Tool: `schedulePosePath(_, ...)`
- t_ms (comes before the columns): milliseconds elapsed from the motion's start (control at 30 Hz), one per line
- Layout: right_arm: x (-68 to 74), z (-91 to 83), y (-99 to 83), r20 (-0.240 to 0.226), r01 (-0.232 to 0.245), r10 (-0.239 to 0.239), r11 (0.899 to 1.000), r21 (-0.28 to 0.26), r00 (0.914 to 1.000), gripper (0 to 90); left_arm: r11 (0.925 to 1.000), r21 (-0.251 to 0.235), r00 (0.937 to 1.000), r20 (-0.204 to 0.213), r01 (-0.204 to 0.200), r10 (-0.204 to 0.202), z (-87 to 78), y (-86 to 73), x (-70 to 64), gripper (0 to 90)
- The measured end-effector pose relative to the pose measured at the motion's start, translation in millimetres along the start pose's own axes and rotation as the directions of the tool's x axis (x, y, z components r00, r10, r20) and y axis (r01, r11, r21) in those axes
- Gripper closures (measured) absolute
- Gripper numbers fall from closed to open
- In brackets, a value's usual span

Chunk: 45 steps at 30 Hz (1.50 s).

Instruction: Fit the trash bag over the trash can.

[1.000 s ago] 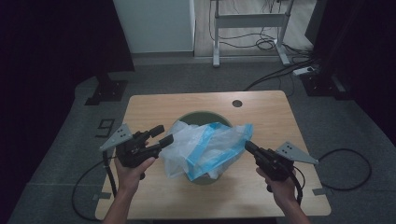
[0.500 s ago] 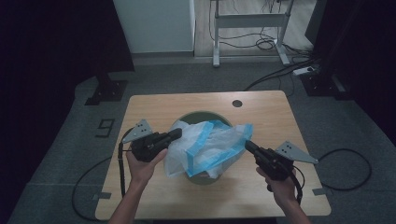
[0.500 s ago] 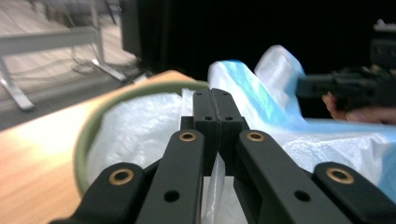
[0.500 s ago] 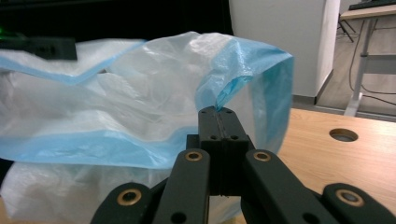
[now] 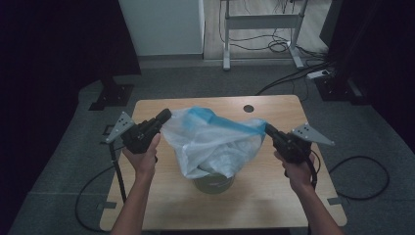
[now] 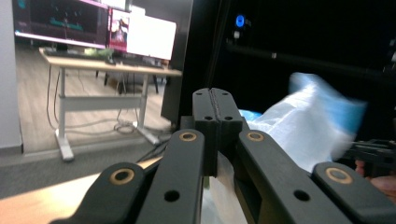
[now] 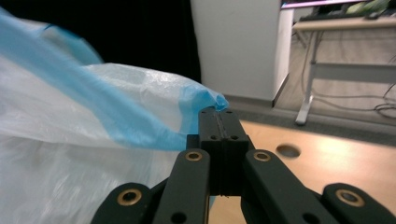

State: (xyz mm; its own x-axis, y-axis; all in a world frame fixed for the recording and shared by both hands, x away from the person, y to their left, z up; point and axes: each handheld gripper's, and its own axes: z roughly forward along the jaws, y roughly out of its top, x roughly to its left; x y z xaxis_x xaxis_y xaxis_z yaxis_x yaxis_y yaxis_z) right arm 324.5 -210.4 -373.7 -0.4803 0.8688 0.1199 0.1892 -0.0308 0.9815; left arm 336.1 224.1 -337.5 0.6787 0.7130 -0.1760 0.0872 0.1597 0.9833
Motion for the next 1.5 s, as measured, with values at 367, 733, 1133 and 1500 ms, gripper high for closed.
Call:
schedulePosePath(367, 16.4, -21.9, 30.4, -0.039, 0.016, -0.021, 0.992, -0.125, 0.999, 89.2, 0.9968, -0.067, 0.9977, 0.049, -0.043, 0.046, -34.9, -2.8, -15.3, 90.0)
schedulePosePath(733, 27.4, -44.4, -16.6, -0.107, -0.042, 0.035, 0.997, -0.065, 0.9936, 89.1, 0.998, -0.05, 0.9928, 0.116, 0.038, -0.032, -71.9, -45.6, -16.0, 89.9)
schedulePosePath(1133, 29.5, -60.3, -55.8, -0.142, -0.13, 0.128, 0.991, -0.009, 0.9816, 89.2, 0.9941, 0.043, 0.9796, 0.171, 0.099, -0.105, -88.1, -81.8, -14.7, 89.9)
schedulePosePath(1500, 29.6, -70.5, -89.1, -0.153, -0.167, 0.173, 0.984, 0.057, 0.9729, 89.2, 0.9818, 0.142, 0.9741, 0.169, 0.126, -0.15, -90.5, -105.7, -5.8, 89.9)
